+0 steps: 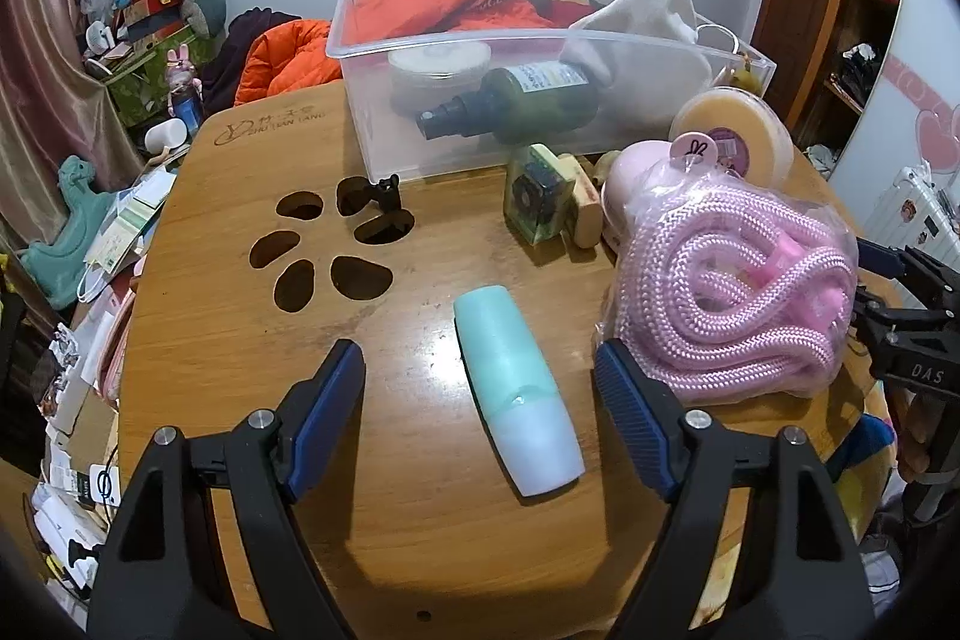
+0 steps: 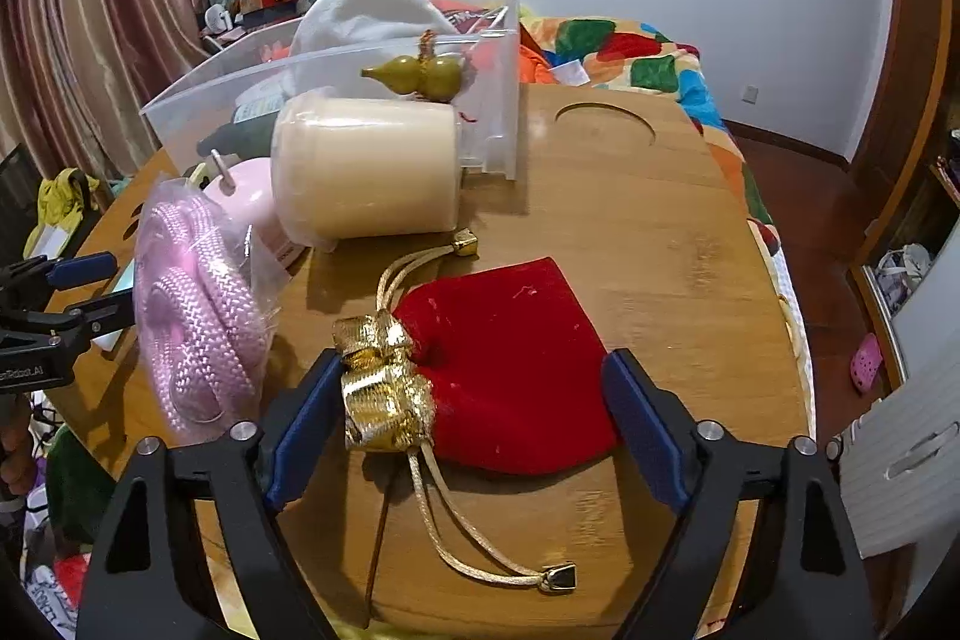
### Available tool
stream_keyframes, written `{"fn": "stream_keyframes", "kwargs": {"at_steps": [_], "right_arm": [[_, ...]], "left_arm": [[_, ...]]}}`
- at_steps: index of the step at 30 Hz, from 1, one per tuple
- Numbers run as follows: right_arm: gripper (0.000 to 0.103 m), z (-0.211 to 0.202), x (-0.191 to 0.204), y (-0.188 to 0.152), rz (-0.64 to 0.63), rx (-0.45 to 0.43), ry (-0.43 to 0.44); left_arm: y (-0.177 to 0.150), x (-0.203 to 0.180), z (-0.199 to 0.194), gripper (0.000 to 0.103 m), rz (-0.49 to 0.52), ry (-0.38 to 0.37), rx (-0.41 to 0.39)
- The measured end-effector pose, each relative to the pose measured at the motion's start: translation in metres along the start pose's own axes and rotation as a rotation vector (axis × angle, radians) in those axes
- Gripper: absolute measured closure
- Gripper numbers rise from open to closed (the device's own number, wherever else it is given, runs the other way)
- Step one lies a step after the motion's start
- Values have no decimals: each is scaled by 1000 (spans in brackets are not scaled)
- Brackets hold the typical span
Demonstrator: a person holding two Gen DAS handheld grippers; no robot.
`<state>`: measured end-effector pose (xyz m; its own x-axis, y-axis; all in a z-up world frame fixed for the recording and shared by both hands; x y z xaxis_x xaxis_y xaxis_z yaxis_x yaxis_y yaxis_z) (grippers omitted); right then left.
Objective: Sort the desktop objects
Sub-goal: 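Grasp the red velvet pouch with the right tool while the left tool grasps the mint roll-on bottle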
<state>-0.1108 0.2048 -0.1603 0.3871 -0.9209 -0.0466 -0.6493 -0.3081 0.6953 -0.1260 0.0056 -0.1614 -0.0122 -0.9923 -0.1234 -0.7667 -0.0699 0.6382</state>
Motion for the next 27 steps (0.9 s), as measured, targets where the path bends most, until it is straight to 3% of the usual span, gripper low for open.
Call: {"fn": "stream_keyframes", "kwargs": {"at_steps": [5,7,13,17,27], "right_arm": [[46,-3,-1,2,23,-20,35],[65,-5,1,3,26,-32,69],[85,-5,3,5,45,-40,116],[88,-6,1,7,79,-48,162],[88,-18,-3,16,89,-83,160]], "left_arm": [[0,-1,-1,42,16,33,-20],[-1,-1,-1,44,16,37,-29],[-1,3,-5,67,15,45,-48],[-1,6,-7,78,18,57,-63],[-1,5,-13,79,25,56,-85]]}}
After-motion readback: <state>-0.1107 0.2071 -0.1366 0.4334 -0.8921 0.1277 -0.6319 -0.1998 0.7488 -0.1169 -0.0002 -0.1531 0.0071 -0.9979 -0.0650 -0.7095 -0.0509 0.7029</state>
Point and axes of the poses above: each gripper's, at about its wrist camera, not at the fingertips, and z roughly the way its jaws point, x to its left, y to its top, the point moved 10 cm from there along z, roughly the way its jaws point, and after that the axes turned 9 degrees about -z, right-handed, at the moved point
